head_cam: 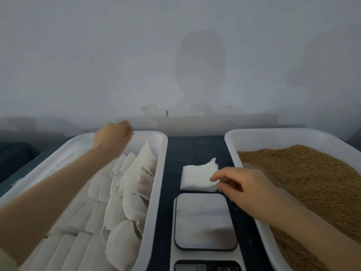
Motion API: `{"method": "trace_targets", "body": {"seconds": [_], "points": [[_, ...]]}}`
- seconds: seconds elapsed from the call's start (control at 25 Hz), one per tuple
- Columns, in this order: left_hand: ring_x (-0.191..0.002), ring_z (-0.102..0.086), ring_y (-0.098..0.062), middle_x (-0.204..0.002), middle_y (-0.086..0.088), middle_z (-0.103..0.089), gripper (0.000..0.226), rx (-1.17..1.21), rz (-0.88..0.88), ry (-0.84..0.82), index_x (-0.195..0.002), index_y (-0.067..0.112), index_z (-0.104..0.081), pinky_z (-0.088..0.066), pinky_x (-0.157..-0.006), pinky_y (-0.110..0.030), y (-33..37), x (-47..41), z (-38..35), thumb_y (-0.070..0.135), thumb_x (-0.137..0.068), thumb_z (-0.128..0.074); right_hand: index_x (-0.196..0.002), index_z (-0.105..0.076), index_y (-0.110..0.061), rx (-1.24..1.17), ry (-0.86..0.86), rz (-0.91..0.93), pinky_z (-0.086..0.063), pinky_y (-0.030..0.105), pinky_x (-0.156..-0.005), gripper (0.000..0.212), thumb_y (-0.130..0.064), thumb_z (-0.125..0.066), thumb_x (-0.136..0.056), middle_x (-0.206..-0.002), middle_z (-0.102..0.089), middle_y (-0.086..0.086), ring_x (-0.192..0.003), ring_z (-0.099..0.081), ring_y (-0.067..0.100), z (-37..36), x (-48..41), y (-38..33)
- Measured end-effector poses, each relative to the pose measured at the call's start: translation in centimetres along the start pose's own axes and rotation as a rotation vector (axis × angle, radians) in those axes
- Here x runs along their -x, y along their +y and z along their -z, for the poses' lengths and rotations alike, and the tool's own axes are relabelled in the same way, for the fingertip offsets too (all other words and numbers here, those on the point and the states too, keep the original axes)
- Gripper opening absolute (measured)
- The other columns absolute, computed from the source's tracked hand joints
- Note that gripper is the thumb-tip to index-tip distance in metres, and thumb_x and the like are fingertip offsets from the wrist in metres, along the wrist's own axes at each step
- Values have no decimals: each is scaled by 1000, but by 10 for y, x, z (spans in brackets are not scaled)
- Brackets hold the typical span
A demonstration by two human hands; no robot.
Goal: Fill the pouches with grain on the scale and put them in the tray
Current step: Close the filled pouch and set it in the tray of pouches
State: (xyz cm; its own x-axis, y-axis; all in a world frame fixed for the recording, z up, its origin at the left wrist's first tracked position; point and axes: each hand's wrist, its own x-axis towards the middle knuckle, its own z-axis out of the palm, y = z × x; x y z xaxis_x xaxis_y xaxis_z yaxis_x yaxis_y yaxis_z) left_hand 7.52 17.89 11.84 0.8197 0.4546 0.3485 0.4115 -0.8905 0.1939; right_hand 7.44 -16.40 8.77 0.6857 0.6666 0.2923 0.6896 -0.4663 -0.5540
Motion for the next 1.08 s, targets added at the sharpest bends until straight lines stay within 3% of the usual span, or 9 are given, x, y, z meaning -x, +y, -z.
{"method": "trace_targets", "body": {"seconds": [0.12,0.2,0.32,0.44,0.56,0.72,0.84,1.0,1.08], "points": [[-91,-60,-23,-92,2,-65,19,111,-297,-210,-96,22,-68,-43,-72,-29,88,24,-17,31,-95,-51,-103,-66,-33,18,114,-57,-46,11,-60,17,-23,-58,-92,-73,-63,-15,-69,-59,-3,5,-1,11],[-92,-60,-19,-100,3,-66,29,20,-433,-426,-105,17,-69,-47,-77,-30,133,43,-37,39,-95,-52,-104,-66,-32,26,148,-81,-48,15,-61,17,-22,-58,-92,-75,-64,-12,-67,-59,2,6,-2,18],[-89,-59,-24,-102,-6,-59,35,-269,-504,-597,-114,8,-60,-44,-71,-31,162,64,-67,36,-94,-56,-105,-65,-33,35,135,-98,-50,18,-64,18,-25,-56,-92,-78,-65,-12,-66,-59,3,6,-2,21],[-79,-51,-22,-90,-5,-46,15,-465,-533,-668,-105,5,-58,-42,-69,-31,167,70,-78,15,-94,-55,-107,-64,-34,49,115,-101,-45,12,-65,18,-26,-54,-93,-82,-65,-12,-65,-55,-1,5,-2,20],[-66,-51,-18,-77,-3,-47,17,-425,-549,-596,-78,5,-53,-45,-68,-30,166,68,-81,7,-94,-48,-109,-64,-28,19,99,-102,-41,6,-60,20,-20,-53,-95,-84,-65,-7,-63,-53,-2,6,-3,17],[-81,-60,-24,-94,-7,-58,19,-336,-549,-577,-107,8,-61,-47,-68,-31,157,67,-85,17,-93,-51,-109,-64,-27,15,85,-109,-39,7,-59,19,-19,-52,-96,-83,-65,-7,-59,-51,-3,7,-1,15],[-66,-51,-20,-77,-4,-52,17,-293,-514,-563,-89,7,-60,-42,-61,-29,155,64,-86,10,-93,-44,-109,-64,-28,15,94,-127,-39,9,-60,19,-21,-53,-95,-83,-64,-10,-64,-53,-1,7,-1,17],[-74,-55,-20,-89,-7,-60,7,77,-316,-461,-84,12,-54,-46,-63,-28,148,55,-78,13,-91,-51,-106,-65,-27,7,101,-128,-44,10,-63,18,-20,-53,-94,-81,-64,-10,-71,-57,0,5,-2,22],[-66,-48,-14,-82,-4,-56,22,184,-247,-463,-73,15,-49,-37,-55,-22,141,48,-71,22,-89,-62,-106,-65,-29,31,99,-124,-44,9,-63,18,-22,-53,-94,-79,-64,-12,-72,-56,-3,3,-2,23]]}}
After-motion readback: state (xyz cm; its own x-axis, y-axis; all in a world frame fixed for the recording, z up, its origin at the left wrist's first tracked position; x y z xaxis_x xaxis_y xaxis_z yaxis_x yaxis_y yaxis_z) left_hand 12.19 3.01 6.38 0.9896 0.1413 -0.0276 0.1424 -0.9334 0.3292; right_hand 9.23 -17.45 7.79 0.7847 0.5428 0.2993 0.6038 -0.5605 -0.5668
